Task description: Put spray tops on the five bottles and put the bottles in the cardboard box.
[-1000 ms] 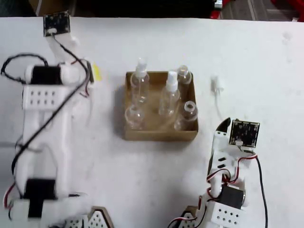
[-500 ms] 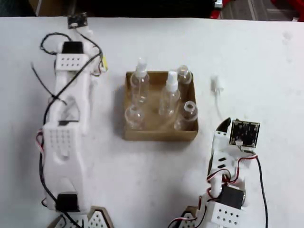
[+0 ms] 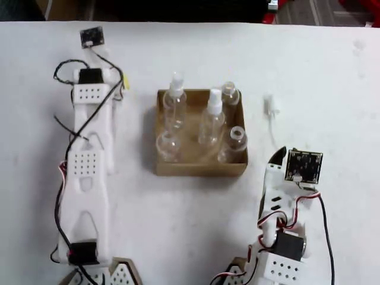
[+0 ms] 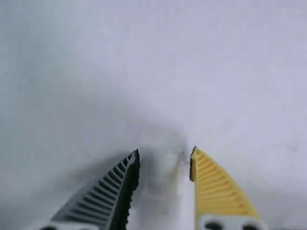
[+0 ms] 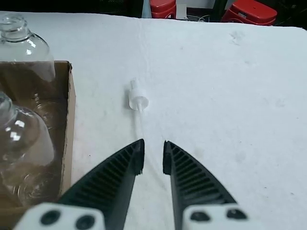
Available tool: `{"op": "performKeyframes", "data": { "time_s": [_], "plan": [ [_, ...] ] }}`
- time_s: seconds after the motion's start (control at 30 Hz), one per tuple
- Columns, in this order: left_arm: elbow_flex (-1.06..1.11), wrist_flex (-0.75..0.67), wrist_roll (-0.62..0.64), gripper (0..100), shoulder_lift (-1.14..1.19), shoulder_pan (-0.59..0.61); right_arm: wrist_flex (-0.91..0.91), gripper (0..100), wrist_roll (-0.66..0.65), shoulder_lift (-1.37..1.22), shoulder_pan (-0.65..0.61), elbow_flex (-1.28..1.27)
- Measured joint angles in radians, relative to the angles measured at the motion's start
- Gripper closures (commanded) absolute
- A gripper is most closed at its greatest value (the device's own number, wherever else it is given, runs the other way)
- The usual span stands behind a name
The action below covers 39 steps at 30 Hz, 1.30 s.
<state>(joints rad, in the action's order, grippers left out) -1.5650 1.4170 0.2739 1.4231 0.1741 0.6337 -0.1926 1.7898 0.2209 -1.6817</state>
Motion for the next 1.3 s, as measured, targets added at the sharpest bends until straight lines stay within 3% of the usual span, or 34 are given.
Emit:
{"op": "performKeyframes", "data": {
  "time_s": [0.1, 0.4, 0.53, 0.7, 1.0, 1.3],
  "plan": [
    [-0.014, 0.003, 0.000, 98, 0.015, 0.000, 0.000, 94.3, 0.000, 0.000, 0.002, 0.000],
    [-0.026, 0.038, 0.000, 98, 0.017, -0.002, 0.000, 94.3, 0.000, 0.000, 0.000, 0.000],
    [-0.057, 0.169, 0.000, 98, -0.031, -0.006, 0.000, 94.3, 0.000, 0.000, 0.000, 0.000],
    [-0.057, 0.353, 0.000, 98, -0.272, -0.075, 0.000, 94.3, 0.000, 0.000, 0.000, 0.000],
    [-0.018, 0.371, 0.000, 98, -0.707, -0.129, 0.000, 94.3, 0.000, 0.000, 0.000, 0.000],
    [0.554, 0.371, 0.000, 98, -1.274, -0.301, 0.000, 94.3, 0.000, 0.000, 0.000, 0.000]
  ]
}}
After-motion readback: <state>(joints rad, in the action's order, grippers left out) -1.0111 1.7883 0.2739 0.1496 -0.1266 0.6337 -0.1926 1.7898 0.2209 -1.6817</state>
